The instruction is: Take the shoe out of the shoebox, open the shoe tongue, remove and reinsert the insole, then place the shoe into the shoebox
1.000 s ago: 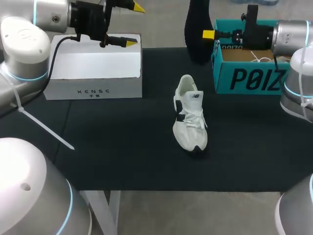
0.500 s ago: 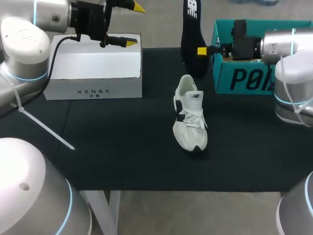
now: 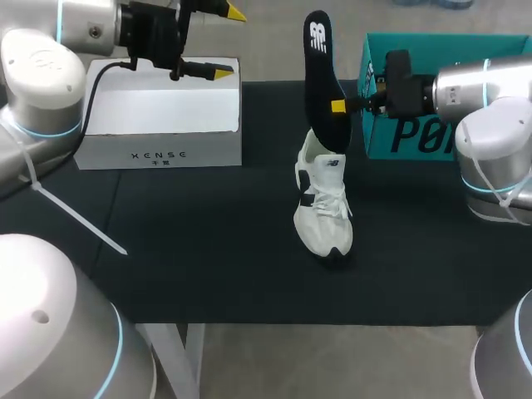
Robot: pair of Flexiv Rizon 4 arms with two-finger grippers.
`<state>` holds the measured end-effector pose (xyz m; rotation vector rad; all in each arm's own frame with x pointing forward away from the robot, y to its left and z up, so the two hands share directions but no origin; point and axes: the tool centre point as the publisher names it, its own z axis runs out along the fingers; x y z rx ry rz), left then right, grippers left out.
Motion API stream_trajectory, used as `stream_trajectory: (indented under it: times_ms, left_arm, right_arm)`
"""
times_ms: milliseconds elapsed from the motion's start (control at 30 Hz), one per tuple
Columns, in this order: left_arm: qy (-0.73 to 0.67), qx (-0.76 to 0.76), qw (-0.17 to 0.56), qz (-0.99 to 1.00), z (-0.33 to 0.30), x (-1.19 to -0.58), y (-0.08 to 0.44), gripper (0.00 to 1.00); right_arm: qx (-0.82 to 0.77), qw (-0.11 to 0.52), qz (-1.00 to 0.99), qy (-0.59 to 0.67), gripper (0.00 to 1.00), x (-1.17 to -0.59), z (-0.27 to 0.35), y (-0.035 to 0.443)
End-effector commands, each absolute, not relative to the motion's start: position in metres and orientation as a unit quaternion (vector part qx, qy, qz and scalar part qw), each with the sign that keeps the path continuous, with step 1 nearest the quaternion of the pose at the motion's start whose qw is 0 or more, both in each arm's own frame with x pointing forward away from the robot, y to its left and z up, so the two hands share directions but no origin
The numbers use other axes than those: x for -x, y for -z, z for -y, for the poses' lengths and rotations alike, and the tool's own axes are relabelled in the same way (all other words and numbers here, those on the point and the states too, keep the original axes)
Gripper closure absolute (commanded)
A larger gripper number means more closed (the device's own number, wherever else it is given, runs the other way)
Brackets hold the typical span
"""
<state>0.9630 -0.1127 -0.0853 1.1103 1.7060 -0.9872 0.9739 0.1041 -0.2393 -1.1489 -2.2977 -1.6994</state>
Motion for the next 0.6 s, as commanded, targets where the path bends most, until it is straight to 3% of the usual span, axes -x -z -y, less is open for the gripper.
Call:
stream_trajectory:
  times_ms: [33,600]
  left_arm:
    - [0.394,-0.445,0.425,-0.683,0.1124,-0.9627,0.085,0.0]
    - [0.394,-0.445,0.425,-0.683,0.1124,-0.9627,0.085,0.0]
  right_arm:
    - [0.376,0.027,0.745,0.55,1.0,-0.9744,-0.1088,0.2407]
    - [0.375,0.021,0.742,0.555,1.0,-0.9758,-0.1096,0.2419]
